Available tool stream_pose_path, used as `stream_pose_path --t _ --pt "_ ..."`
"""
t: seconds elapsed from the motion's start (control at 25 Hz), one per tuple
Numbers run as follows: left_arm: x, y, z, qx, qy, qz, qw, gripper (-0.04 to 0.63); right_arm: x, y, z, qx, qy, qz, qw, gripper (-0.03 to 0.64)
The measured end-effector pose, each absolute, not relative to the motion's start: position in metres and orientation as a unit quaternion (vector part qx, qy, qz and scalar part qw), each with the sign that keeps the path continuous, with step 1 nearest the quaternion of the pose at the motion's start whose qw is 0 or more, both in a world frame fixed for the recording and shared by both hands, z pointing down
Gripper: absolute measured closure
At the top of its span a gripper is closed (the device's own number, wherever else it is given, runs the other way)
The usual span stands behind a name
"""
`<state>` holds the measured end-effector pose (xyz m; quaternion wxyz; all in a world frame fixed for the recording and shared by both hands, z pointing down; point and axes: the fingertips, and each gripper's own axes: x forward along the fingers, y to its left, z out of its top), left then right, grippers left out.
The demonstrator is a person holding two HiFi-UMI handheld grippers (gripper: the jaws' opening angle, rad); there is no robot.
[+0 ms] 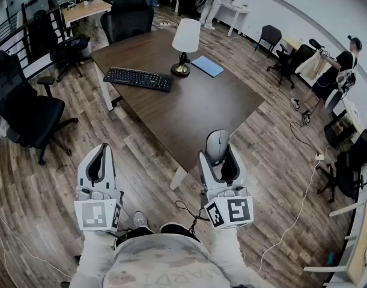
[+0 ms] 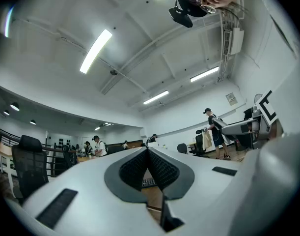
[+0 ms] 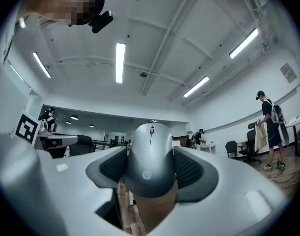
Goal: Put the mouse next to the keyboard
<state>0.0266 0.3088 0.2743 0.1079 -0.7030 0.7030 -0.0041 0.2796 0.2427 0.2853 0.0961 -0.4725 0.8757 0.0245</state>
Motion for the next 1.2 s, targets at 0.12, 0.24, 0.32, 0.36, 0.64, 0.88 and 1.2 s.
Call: stream_pose_path --t 0.12,0.24,0.32,0.36,0.64,0.88,1.2 --pt "0.024 0.304 0.275 -0.705 0.701 -0.005 0.106 0.589 0.278 0.239 0.286 -0.476 0.874 0.025 0.095 0.310" --pt "0.020 0.297 0.276 -0.708 0.698 -0.004 0.106 0.589 0.275 0.234 0.288 -0.481 0.871 0.027 0.093 0.310" --pt "0.017 0.290 0.276 -0.710 0.697 -0.004 0.106 0.589 0.272 0.229 0.289 -0.484 0.870 0.027 0.091 0.310" --pt "0.015 0.286 0.277 -0.711 0.695 -0.004 0.105 0.589 0.270 0.226 0.290 -0.485 0.869 0.027 0.090 0.310" --pt "-0.011 0.256 0.278 -0.720 0.686 -0.001 0.106 0.589 0.245 0.203 0.290 -0.498 0.862 0.024 0.095 0.310" --pt "-0.039 0.233 0.276 -0.726 0.678 0.000 0.112 0.589 0.220 0.184 0.288 -0.504 0.858 0.026 0.094 0.310" --pt "-0.075 0.218 0.275 -0.738 0.665 0.004 0.112 0.589 0.184 0.171 0.287 -0.519 0.849 0.030 0.092 0.310"
